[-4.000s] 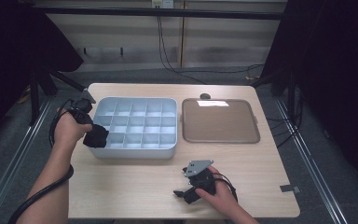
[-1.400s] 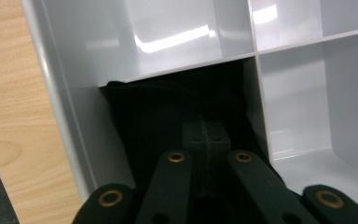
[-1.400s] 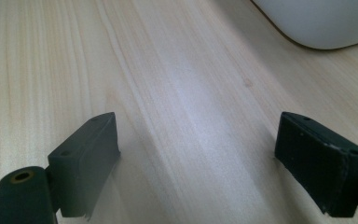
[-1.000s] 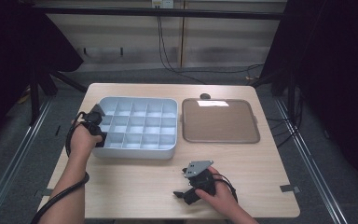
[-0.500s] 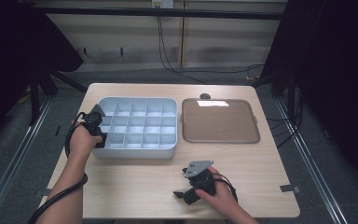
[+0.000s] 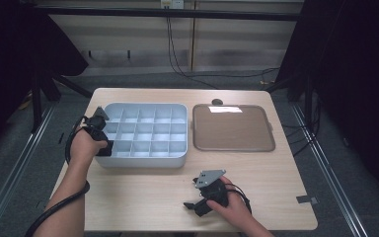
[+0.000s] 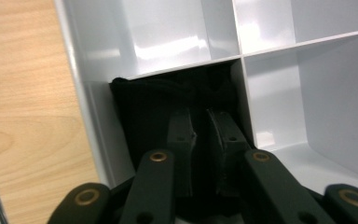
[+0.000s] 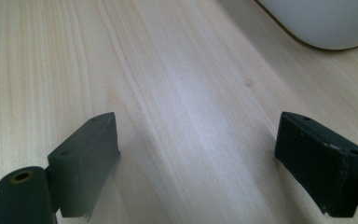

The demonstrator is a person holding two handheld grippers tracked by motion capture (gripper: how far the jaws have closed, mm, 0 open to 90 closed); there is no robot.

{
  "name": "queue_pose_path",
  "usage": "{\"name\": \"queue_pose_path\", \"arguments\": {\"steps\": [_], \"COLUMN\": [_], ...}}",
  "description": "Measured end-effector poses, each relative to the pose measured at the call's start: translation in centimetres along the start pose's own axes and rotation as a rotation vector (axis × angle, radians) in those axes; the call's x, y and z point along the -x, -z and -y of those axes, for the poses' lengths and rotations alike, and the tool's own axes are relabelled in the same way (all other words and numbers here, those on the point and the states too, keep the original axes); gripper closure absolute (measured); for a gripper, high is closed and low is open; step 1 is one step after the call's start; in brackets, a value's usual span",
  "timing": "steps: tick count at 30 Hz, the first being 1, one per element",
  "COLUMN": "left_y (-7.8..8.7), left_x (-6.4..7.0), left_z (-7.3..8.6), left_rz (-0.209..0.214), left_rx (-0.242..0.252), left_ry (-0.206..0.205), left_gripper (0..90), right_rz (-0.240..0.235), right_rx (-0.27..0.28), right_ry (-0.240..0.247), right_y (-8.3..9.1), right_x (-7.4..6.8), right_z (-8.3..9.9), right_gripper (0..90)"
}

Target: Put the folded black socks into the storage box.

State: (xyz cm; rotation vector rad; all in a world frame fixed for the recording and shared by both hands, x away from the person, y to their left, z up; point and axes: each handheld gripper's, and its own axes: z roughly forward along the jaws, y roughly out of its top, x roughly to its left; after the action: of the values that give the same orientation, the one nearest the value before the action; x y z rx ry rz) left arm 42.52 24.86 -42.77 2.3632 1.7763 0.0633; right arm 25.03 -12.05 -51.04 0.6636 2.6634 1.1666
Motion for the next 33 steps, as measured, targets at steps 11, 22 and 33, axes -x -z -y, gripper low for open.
{"name": "queue_pose_path", "arguments": {"steps": [11, 22, 33], "left_y": [1.4, 2.7, 3.9], "left_x": [-0.1, 0.4, 0.8], "left_z": [-0.2, -0.2, -0.1], "left_rz": [-0.002, 0.019, 0.03], "left_rx": [0.013, 0.038, 0.061], "left_ry": [-0.01, -0.02, -0.021], "left_gripper": [76.4, 67.8, 55.6], "right_rz": [0.0, 0.0, 0.0], "right_rx": [-0.001, -0.001, -0.001], "right_ry": [0.0, 0.0, 0.0], "right_y": [0.0, 0.0, 0.0], "right_x": [0.0, 0.0, 0.0], "right_z": [0.0, 0.0, 0.0], "right_gripper": [13.0, 13.0, 13.0]}}
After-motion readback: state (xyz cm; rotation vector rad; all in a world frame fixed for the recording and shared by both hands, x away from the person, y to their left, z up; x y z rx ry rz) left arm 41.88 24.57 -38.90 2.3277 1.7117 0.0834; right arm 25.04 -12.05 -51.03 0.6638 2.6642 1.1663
